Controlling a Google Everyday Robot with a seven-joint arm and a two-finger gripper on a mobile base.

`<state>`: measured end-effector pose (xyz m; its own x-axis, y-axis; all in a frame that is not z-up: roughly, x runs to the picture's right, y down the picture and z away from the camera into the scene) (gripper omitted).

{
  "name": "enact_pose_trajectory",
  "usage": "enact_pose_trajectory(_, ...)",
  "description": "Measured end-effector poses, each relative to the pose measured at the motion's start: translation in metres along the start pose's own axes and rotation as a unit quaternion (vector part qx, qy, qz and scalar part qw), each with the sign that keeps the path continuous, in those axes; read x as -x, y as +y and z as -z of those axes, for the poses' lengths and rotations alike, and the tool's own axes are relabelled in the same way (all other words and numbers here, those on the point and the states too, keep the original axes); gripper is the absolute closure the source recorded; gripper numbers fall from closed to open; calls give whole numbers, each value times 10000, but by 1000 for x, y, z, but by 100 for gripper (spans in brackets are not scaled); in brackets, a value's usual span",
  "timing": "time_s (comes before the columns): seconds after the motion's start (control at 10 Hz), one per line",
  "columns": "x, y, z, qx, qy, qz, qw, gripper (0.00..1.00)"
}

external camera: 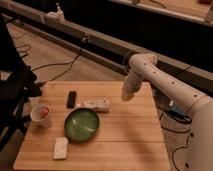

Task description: Move the arm in a circular motion

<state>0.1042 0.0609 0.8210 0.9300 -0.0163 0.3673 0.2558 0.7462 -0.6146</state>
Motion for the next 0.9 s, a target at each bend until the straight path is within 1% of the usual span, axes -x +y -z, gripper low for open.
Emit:
enact_pose_trajectory(0.1,26,5,-3,65,-134,329,9993,100)
enact_pose_trajectory(0.2,47,15,-5,111,-271,626,9976,100)
enact_pose_trajectory(0.3,55,27,-4,140,-363,763,9963,100)
enact_pose_trajectory(0.4,61,47,-1,178,-481,872,9949,100)
enact_pose_trajectory(0.5,61,65,2,212,-568,923,9939,100)
enact_pose_trajectory(0.6,53,85,5,241,-609,870,9940,100)
enact_pose_trajectory(0.7,38,103,8,248,-614,734,9951,100)
enact_pose_trajectory(0.8,19,116,11,240,-563,560,9966,100)
enact_pose_trajectory(0.9,12,121,12,232,-544,478,9971,98)
